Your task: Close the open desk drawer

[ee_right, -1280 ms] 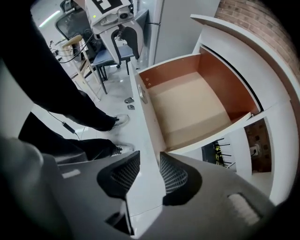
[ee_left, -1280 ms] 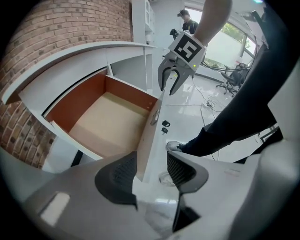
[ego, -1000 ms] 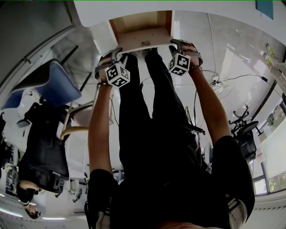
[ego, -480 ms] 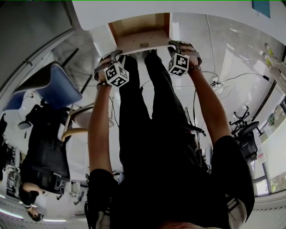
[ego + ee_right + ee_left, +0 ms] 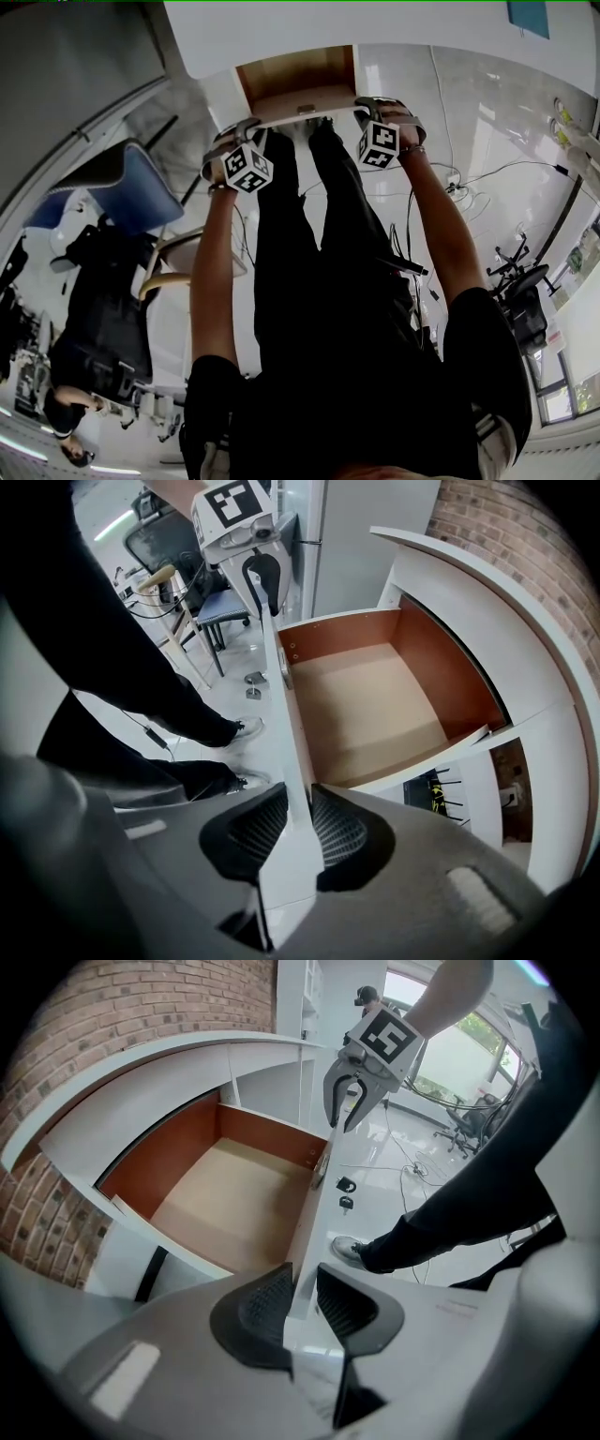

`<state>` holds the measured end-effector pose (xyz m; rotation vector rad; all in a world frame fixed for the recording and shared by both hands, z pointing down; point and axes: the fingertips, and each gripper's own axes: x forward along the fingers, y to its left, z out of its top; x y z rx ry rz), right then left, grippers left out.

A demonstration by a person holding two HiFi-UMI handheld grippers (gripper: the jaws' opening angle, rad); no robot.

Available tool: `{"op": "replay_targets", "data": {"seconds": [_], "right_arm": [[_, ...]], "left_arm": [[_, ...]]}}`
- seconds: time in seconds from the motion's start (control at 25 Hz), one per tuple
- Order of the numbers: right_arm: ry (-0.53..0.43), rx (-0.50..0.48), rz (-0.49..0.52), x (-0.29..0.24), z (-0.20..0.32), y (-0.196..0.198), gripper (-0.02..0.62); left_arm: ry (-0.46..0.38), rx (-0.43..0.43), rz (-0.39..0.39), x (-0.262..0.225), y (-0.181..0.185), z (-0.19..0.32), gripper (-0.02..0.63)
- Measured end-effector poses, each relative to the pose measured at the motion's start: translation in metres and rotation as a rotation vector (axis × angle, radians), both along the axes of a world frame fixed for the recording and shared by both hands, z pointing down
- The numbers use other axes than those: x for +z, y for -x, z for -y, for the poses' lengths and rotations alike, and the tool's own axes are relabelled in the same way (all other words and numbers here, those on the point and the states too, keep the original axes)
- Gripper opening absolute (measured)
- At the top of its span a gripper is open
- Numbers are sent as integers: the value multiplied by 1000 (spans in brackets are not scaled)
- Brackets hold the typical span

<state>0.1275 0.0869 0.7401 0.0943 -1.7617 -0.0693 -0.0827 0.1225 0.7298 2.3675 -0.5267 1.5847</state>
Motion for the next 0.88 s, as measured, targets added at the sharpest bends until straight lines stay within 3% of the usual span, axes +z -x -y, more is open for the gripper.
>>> {"op": "replay_targets", "data": {"seconds": [0.2, 0.52, 0.68, 0.88], "right_arm": [[44, -14, 4, -20, 7, 3, 80], [90, -18, 15, -44, 25, 6, 80], [147, -29, 22, -55, 27, 11, 80], [135, -19, 8, -51, 37, 4, 81]], "left_arm": [[7, 17, -5, -20, 2, 7, 97], [12, -27, -19, -48, 5, 26, 100], [30, 12, -9, -52, 5, 29, 95], [25, 32, -7, -56, 1, 33, 89]]}}
